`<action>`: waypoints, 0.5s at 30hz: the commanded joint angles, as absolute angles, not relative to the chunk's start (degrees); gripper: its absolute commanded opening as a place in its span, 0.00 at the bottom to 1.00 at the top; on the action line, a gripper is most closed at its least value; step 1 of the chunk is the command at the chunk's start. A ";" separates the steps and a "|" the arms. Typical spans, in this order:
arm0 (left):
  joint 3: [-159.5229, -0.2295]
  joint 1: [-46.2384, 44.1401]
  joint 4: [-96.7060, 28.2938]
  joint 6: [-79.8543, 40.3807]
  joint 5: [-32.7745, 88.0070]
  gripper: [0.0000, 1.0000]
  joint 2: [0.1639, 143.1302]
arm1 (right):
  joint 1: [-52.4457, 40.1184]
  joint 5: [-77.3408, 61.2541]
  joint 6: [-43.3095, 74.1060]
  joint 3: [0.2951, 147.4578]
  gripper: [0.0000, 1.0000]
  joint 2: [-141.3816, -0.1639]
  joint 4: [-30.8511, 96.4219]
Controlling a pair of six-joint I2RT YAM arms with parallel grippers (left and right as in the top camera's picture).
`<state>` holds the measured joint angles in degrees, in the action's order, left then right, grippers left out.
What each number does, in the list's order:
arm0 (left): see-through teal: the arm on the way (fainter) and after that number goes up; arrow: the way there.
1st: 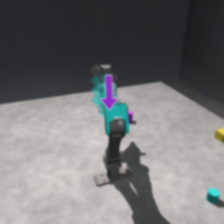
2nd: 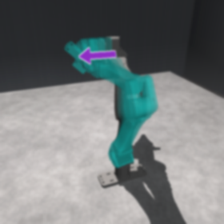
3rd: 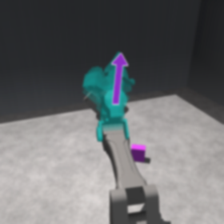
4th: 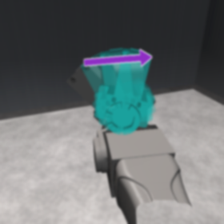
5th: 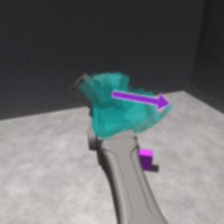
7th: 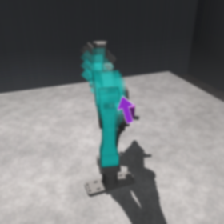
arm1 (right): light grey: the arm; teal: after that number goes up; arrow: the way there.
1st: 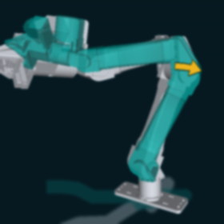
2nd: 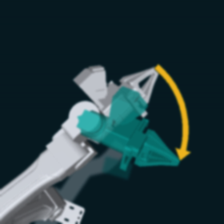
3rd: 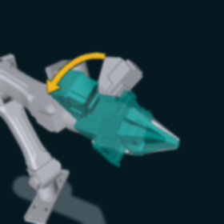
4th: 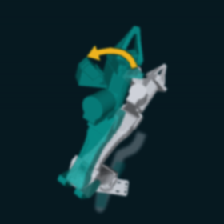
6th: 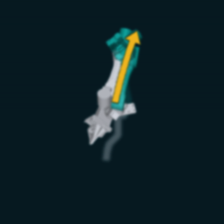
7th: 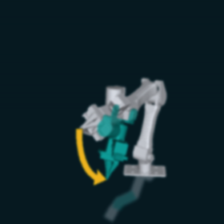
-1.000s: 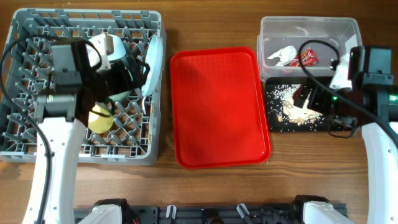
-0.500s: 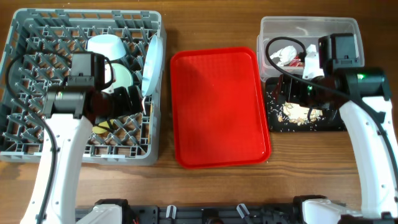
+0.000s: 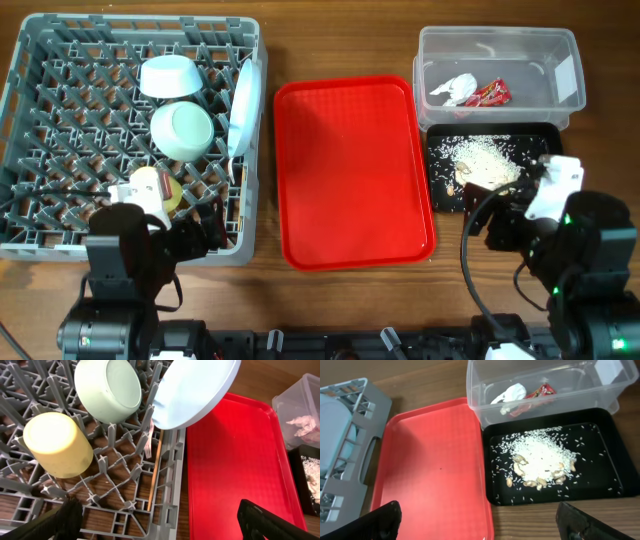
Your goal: Sort waste into correct bins and load items into the dishwasher rack
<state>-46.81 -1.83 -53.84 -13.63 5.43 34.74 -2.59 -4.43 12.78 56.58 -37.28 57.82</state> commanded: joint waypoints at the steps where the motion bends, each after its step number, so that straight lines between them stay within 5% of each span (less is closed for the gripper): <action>1: -46.26 -2.02 -54.06 -12.47 5.72 1.00 34.39 | -2.79 -2.55 13.61 56.01 1.00 -37.10 57.87; 15: -46.26 -2.02 -54.06 -12.47 5.69 1.00 34.46 | -2.79 -2.57 13.63 55.94 1.00 -40.27 57.84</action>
